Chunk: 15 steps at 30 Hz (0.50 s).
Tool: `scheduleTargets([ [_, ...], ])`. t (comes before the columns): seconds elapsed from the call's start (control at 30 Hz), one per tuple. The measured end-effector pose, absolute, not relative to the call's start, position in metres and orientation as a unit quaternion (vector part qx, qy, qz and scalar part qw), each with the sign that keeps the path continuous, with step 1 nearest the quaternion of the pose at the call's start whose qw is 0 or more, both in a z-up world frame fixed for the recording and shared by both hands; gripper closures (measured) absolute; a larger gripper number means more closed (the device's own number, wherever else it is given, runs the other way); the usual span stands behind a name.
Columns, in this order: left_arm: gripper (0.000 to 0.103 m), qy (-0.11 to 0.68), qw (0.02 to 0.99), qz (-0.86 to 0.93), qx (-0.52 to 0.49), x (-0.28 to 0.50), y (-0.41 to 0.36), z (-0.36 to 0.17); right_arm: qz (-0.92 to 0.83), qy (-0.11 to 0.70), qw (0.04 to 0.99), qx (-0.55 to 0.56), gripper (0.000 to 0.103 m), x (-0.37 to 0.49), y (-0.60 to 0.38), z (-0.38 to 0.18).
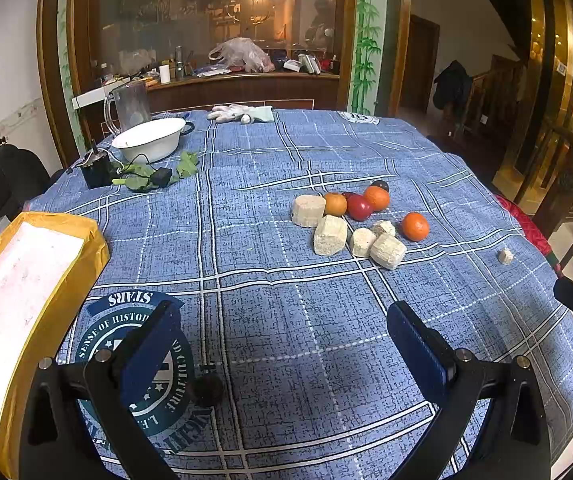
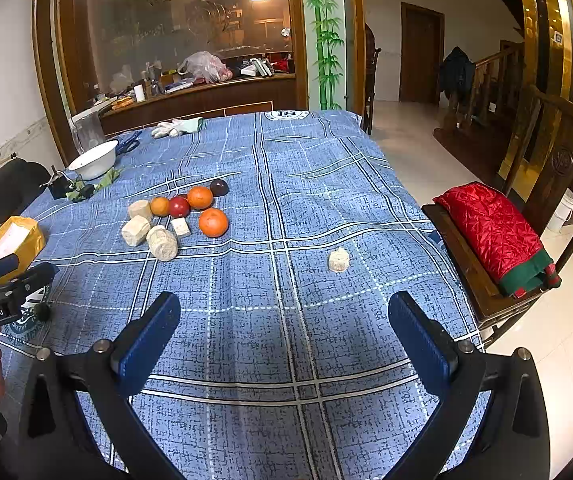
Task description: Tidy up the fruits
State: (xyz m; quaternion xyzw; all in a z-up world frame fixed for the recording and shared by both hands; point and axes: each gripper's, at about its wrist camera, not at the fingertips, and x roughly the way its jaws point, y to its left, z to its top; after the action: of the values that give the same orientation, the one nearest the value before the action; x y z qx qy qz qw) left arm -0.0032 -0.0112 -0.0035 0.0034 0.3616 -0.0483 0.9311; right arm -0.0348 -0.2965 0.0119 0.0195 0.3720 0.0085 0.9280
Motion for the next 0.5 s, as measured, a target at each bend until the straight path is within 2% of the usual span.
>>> scheduleTargets([
  [0.5,0.0,0.368,0.929,-0.049,0.005,0.0004,-0.0122,-0.0087,0.009,0.38,0.925,0.017,0.0,-0.0285,-0.2968,0.0058],
])
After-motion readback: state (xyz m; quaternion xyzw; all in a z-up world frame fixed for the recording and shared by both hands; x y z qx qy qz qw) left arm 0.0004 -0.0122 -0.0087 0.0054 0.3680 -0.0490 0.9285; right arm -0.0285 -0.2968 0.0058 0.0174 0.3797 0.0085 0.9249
